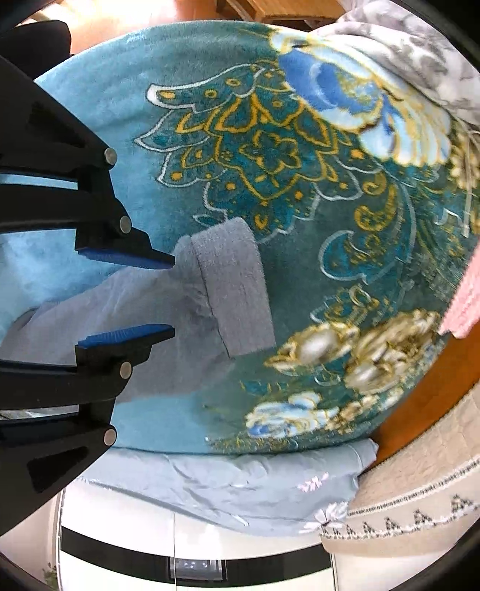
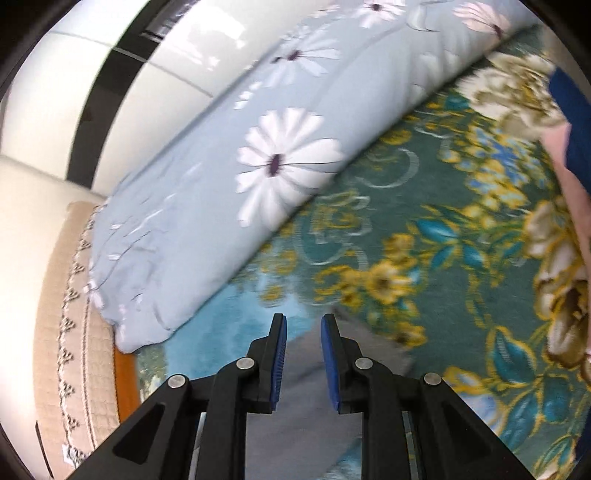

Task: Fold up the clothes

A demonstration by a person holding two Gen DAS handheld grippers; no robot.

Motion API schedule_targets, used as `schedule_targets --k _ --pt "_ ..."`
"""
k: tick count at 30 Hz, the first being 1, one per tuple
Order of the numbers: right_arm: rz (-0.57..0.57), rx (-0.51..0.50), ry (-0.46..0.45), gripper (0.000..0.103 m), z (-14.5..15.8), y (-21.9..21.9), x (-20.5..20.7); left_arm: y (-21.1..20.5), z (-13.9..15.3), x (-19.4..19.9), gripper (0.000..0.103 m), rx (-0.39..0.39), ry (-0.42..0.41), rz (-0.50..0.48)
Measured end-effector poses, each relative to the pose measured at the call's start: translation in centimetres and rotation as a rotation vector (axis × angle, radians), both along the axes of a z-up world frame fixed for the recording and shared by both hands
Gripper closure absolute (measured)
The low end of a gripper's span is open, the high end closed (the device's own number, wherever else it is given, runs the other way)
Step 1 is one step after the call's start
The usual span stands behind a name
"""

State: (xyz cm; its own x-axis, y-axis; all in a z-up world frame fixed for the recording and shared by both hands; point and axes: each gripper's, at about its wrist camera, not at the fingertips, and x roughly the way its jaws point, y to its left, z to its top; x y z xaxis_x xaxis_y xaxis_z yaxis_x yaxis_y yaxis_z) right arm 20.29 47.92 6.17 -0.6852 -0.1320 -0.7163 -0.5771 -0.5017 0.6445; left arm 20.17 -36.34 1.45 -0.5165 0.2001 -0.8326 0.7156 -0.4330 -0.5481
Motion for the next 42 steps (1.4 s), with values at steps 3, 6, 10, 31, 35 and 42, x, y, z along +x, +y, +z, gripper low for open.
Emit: schedule_targets --k 3,6,10,31,35,42 --pt "0.054 -0.038 0.010 0.081 0.0 -2.0 -1.7 0.8 1.5 -0.7 0.072 -0.005 0.043 -0.021" --pt "0.107 -0.111 -0.014 0.081 -1.6 -4.5 -3.5 2.3 2.6 -2.2 0.072 0.006 0.086 -0.055" --pt "0.148 -0.191 -0.091 0.071 -4.5 -7.7 -5.4 4.7 2.2 -4.8 0.072 0.064 0.083 -0.092" --pt "-0.073 -0.186 -0.512 0.060 -10.5 -9.3 -10.6 4.8 -5.8 -14.6 0.065 0.150 -0.343 0.041" --pt "-0.059 -0.156 -0.563 0.068 -10.5 -9.4 -11.0 4.4 -6.6 -15.7 0.065 0.186 -0.416 0.054" --pt "-0.045 -0.163 -0.570 0.073 -10.5 -8.7 -10.1 3.7 -7.0 -15.7 0.058 0.281 -0.410 0.102"
